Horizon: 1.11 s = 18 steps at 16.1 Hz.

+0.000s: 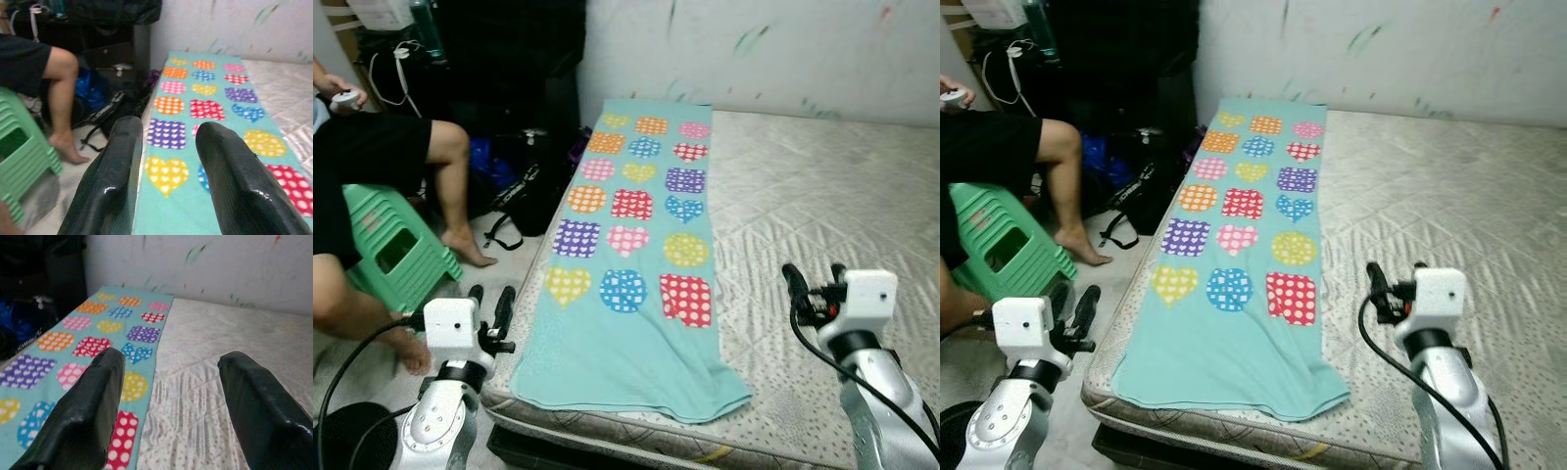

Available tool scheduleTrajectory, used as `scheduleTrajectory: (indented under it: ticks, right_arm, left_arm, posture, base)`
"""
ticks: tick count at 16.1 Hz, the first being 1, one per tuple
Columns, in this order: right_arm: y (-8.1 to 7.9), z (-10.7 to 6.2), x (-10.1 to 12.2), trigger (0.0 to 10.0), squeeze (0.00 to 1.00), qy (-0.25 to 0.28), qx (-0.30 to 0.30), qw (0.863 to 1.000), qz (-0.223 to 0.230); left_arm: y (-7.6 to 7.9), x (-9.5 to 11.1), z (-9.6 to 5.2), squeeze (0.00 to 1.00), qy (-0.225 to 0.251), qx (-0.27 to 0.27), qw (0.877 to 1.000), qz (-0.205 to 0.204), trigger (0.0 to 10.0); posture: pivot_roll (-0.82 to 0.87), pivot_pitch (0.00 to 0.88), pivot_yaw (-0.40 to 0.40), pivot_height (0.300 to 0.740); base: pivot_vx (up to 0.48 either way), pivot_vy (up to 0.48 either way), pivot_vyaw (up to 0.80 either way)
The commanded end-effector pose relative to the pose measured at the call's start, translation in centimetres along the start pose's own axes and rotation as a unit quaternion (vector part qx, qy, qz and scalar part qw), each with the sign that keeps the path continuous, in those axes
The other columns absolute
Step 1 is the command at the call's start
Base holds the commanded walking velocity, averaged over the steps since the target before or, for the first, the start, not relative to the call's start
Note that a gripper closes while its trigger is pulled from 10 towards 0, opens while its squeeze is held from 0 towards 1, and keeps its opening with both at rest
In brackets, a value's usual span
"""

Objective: Clean up the room

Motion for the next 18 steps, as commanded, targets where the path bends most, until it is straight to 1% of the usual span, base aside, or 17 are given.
scheduleTrajectory:
  ticks: [1,2,6,8,12,18]
  right_arm:
    - [-0.28,0.1,-0.04,10.0,0.0,-0.007,0.003,1.0,0.002]
    - [-0.3,0.0,-0.21,10.0,0.0,-0.015,0.001,1.0,0.012]
    - [-0.25,-0.17,-0.18,10.0,0.0,-0.016,0.001,1.0,0.006]
    - [-0.28,-0.12,-0.08,10.0,0.0,-0.016,0.001,1.0,0.006]
    - [-0.53,-0.19,-0.03,10.0,0.0,-0.017,0.006,1.0,0.007]
    - [-0.41,-0.22,-0.01,10.0,0.0,-0.019,0.006,1.0,0.003]
  left_arm:
    - [0.07,0.18,0.06,0.0,-0.001,-0.001,1.0,-0.003,10.0]
    - [0.15,0.14,0.0,0.0,-0.003,-0.004,1.0,-0.007,10.0]
    - [0.19,-0.07,0.0,0.0,-0.011,-0.003,1.0,-0.016,10.0]
    - [0.41,-0.06,-0.03,0.0,-0.012,-0.006,1.0,-0.019,10.0]
    - [0.39,-0.2,-0.23,0.0,-0.017,-0.004,1.0,-0.021,10.0]
    - [0.39,-0.4,-0.18,0.0,-0.024,-0.002,1.0,-0.02,10.0]
  posture:
    - [-0.07,0.0,0.022,0.74]
    - [-0.07,0.0,0.022,0.74]
    - [-0.08,0.0,0.023,0.74]
    - [-0.08,0.0,0.022,0.74]
    - [-0.08,0.0,0.023,0.74]
    - [-0.08,0.0,0.021,0.74]
  base:
    - [0.0,0.0,-0.45]
    - [0.0,0.0,-0.8]
    - [0.0,0.0,-0.8]
    - [0.0,0.24,-0.8]
    - [0.0,0.27,0.0]
    - [0.0,0.48,0.0]
Point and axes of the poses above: a point about 5 cm out from each wrist's last joint towards the gripper, its own z axis pointing out of the wrist towards the gripper, its own x axis along the axis of the wrist's last joint, y = z × x, the point moved 1 cm from there along z, pointing out of the wrist towards the gripper, and after that the axes turned 1 degree about z, right-handed, at the moved point
